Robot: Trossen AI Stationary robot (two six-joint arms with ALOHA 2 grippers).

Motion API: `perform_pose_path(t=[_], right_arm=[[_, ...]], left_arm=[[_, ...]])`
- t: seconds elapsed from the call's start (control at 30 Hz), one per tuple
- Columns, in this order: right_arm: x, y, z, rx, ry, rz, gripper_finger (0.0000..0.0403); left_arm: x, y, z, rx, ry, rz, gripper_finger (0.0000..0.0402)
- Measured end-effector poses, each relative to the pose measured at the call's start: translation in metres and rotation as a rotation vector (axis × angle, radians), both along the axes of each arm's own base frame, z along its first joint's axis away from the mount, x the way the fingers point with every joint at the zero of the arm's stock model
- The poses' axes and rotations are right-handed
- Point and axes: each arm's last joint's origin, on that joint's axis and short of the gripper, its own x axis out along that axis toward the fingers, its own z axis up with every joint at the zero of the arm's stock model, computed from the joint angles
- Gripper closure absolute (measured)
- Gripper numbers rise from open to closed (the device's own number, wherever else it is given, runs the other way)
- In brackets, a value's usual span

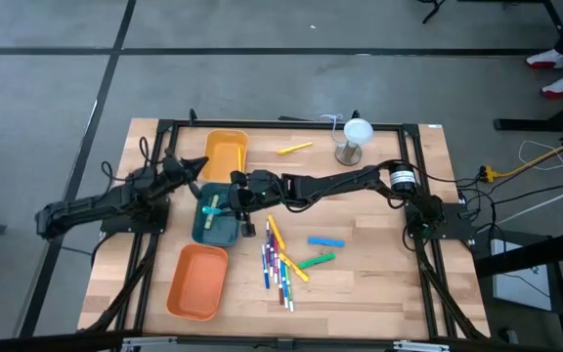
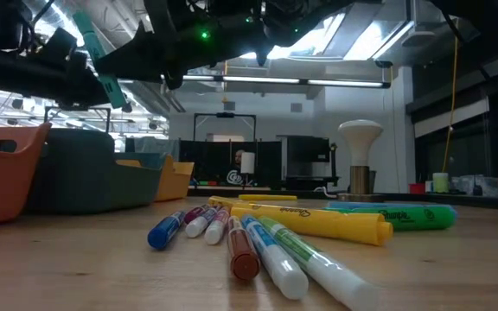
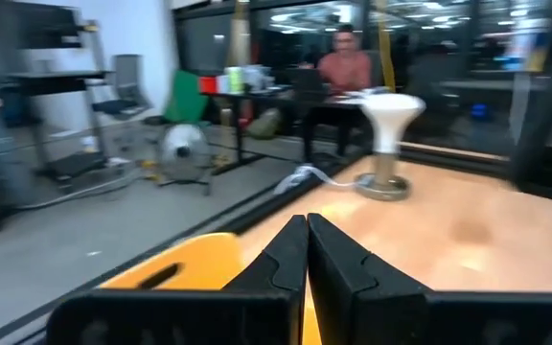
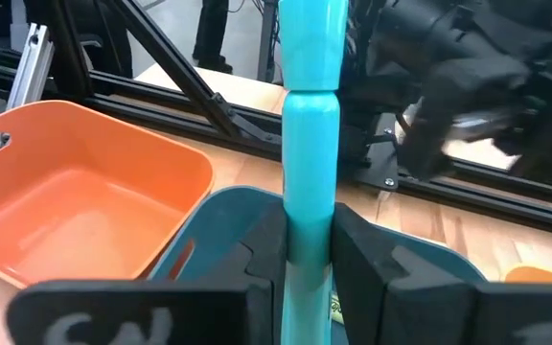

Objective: Pick & Place Markers
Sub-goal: Put the light blue highlighter pen into the blue bin

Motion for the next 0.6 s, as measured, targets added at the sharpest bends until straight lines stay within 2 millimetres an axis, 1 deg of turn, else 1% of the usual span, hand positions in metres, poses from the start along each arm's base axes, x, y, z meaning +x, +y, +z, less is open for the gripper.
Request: perform_pose_path(t=[0.33, 0.47, 0.6], right_arm=[[0.0, -0.013, 0.001, 0.002, -0.015, -0.027, 0.034], [0.0, -0.017, 0.001, 0.0, -0.016, -0.034, 0.034], [0.0, -0.021, 0.001, -0.009, -0.017, -0.04, 0.034]], left_arm=[[-0.011, 0.019, 0.0, 0.0, 0.0, 0.22, 0.0398], [-0.014, 0.023, 0.0, 0.031, 0.035, 0.271, 0.0398], [-0.015, 0.024, 0.0, 0.029, 0.034, 0.284, 0.0395]])
